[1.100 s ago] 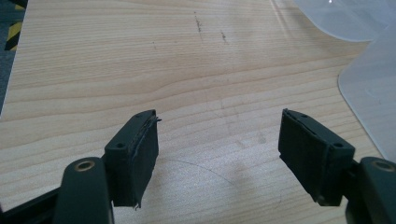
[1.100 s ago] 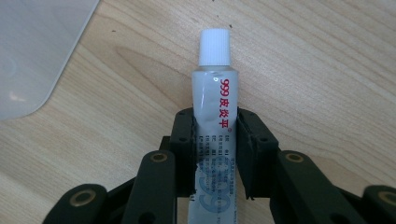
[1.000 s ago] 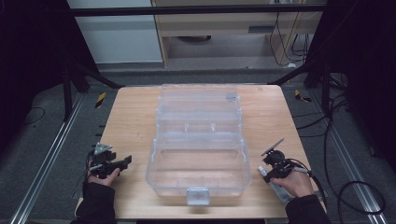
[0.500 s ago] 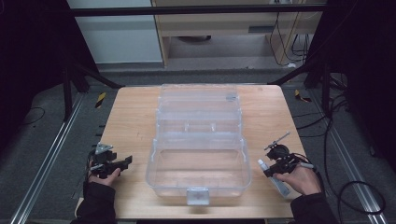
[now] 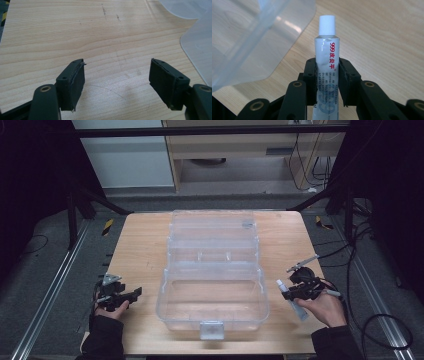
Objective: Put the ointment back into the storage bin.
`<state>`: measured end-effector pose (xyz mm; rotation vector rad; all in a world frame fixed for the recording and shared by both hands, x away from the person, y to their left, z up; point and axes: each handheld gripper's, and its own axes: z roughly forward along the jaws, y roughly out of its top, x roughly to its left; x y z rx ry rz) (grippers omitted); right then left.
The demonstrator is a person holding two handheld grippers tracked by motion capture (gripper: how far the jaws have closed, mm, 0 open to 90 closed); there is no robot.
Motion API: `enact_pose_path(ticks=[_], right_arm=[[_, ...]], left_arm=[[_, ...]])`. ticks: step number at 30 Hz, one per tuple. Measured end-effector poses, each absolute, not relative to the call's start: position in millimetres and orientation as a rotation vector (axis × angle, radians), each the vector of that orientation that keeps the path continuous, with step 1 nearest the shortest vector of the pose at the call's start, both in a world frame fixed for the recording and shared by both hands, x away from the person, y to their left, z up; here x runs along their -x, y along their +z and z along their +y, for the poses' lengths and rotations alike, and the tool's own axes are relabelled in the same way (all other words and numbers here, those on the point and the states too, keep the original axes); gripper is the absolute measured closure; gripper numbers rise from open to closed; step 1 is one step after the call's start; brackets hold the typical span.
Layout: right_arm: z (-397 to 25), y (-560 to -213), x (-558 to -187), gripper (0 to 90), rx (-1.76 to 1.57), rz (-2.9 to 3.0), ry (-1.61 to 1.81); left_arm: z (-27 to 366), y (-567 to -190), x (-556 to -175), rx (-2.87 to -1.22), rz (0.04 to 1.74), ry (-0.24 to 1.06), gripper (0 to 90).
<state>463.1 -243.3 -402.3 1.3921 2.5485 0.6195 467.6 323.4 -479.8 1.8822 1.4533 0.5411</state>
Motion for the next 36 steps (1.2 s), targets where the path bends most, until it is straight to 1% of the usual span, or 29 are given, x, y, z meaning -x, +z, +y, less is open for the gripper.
enact_pose_path(ticks=[7,26,36], right_arm=[[-240.6,-378.8,-462.9,69.9,-1.345,2.516,0.707],[-226.8,-340.0,-462.6,69.9,-1.192,2.531,0.777],[-208.9,-319.3,-463.1,69.9,-1.046,2.583,0.777]], left_arm=[[322.6,-480.7,-468.4,-1.894,1.452,0.533,28.5],[321.3,-481.7,-468.9,-1.907,1.448,0.527,28.3],[321.2,-481.8,-469.1,-1.909,1.448,0.525,28.3]])
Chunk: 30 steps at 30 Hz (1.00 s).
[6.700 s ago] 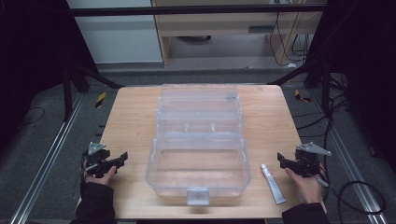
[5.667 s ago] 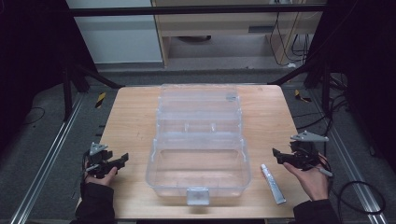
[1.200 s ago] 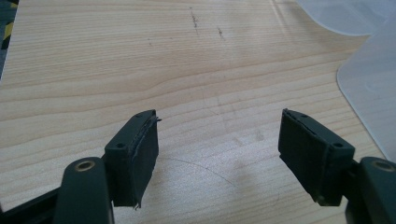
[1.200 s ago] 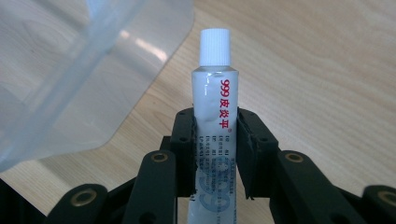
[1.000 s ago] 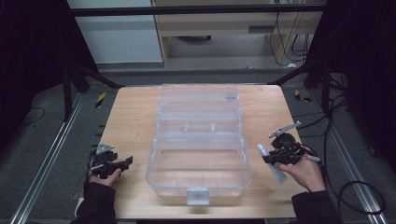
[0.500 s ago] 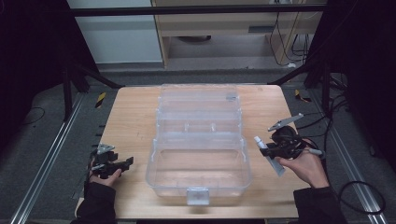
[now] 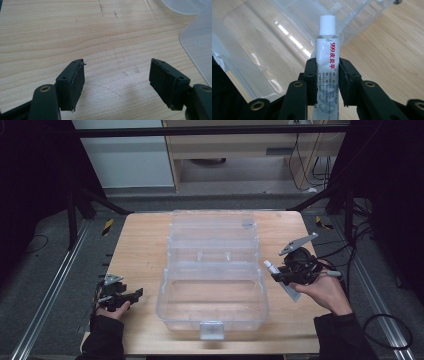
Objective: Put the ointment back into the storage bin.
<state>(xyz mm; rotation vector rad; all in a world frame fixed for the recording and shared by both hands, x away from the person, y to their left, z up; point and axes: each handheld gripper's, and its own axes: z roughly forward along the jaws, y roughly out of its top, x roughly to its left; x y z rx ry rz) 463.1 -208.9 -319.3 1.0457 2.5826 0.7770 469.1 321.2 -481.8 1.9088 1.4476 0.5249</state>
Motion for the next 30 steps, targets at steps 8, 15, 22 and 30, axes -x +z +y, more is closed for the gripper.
enact_pose_path(ticks=[8,15,22,30], right_arm=[[-187.4,-310.4,-466.1,69.9,-0.910,2.650,0.784],[-163.1,-303.5,-470.4,69.9,-0.794,2.697,0.795],[-142.3,-305.6,-475.3,69.9,-0.706,2.744,0.772],[-120.9,-321.0,-477.8,69.9,-0.619,2.817,0.750]], left_arm=[[321.3,-481.8,-469.2,-1.909,1.447,0.524,28.4],[321.5,-481.9,-469.4,-1.908,1.447,0.523,28.4],[322.0,-481.9,-469.4,-1.907,1.448,0.523,28.4],[321.7,-482.0,-469.5,-1.908,1.446,0.522,28.4]])
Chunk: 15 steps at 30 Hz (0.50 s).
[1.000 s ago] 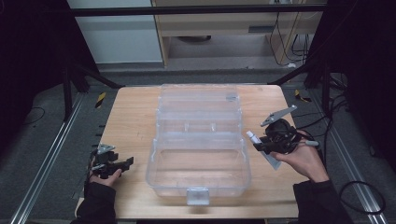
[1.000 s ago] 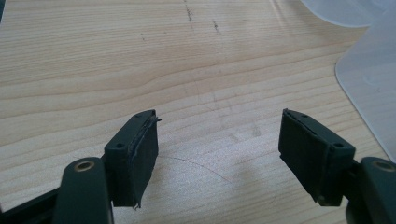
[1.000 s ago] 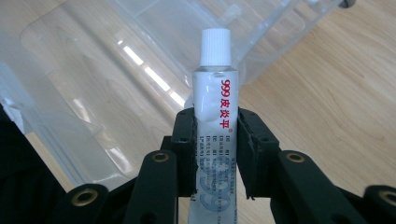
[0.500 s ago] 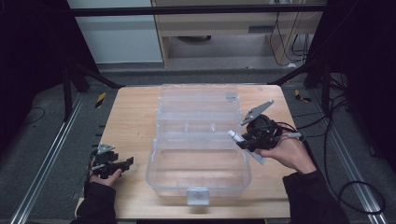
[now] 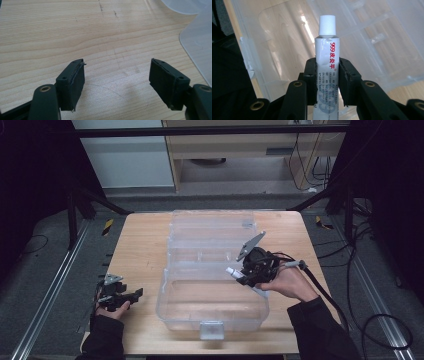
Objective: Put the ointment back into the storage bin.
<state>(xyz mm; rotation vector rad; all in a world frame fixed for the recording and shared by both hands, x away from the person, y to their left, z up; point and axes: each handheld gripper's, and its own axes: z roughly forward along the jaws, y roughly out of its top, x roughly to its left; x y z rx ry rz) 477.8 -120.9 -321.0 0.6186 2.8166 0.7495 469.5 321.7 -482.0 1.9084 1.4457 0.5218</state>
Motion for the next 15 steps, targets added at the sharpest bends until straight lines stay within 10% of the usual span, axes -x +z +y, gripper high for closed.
enact_pose_path(ticks=[15], right_arm=[[-97.4,-355.7,-479.3,69.8,-0.436,2.973,0.595]], left_arm=[[322.1,-481.9,-469.3,-1.908,1.448,0.522,28.4]])
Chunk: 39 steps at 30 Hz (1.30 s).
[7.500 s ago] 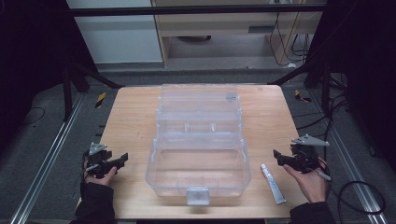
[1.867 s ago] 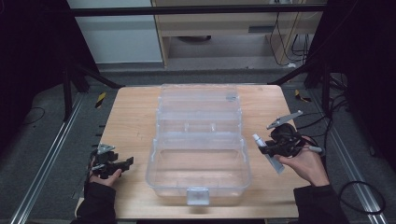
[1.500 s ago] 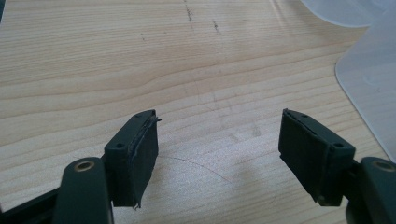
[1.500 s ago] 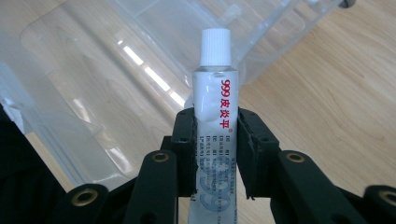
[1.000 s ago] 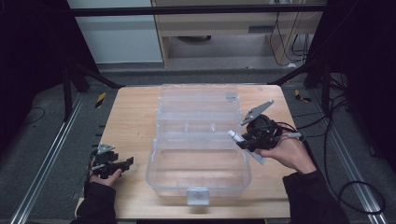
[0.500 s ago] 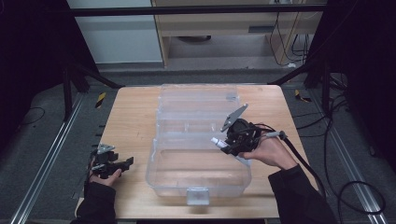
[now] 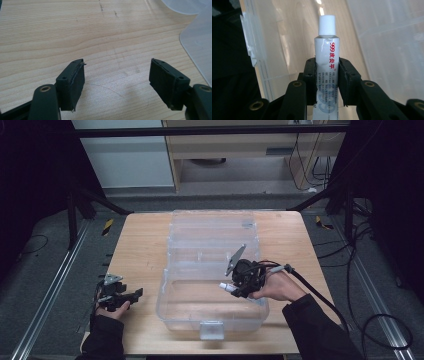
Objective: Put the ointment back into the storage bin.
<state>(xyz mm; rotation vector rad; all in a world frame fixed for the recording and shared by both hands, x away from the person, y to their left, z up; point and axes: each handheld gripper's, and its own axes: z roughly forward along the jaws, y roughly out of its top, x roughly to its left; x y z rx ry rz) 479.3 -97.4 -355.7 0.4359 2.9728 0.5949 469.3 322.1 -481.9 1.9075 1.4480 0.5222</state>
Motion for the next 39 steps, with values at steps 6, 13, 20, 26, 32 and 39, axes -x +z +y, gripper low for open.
enact_pose_path(ticks=[6,13,20,26,32,39], right_arm=[[-90.7,-373.9,-481.5,69.8,-0.353,3.030,0.545],[-83.1,-390.6,-481.4,69.8,-0.276,3.060,0.509],[-81.1,-406.4,-480.4,69.8,-0.207,3.078,0.462],[-79.4,-416.3,-478.6,69.7,-0.178,3.089,0.412],[-79.0,-423.5,-475.7,69.8,-0.134,3.099,0.374],[-74.4,-434.8,-474.2,69.7,-0.112,3.115,0.323]], left_arm=[[322.0,-482.2,-469.5,-1.910,1.448,0.521,28.4],[322.0,-482.2,-469.3,-1.909,1.448,0.521,28.4],[322.0,-482.2,-469.4,-1.910,1.448,0.522,28.4],[322.1,-482.3,-469.5,-1.910,1.448,0.521,28.4],[321.9,-482.4,-469.5,-1.911,1.449,0.521,28.4],[322.2,-482.6,-469.6,-1.912,1.449,0.520,28.4]])
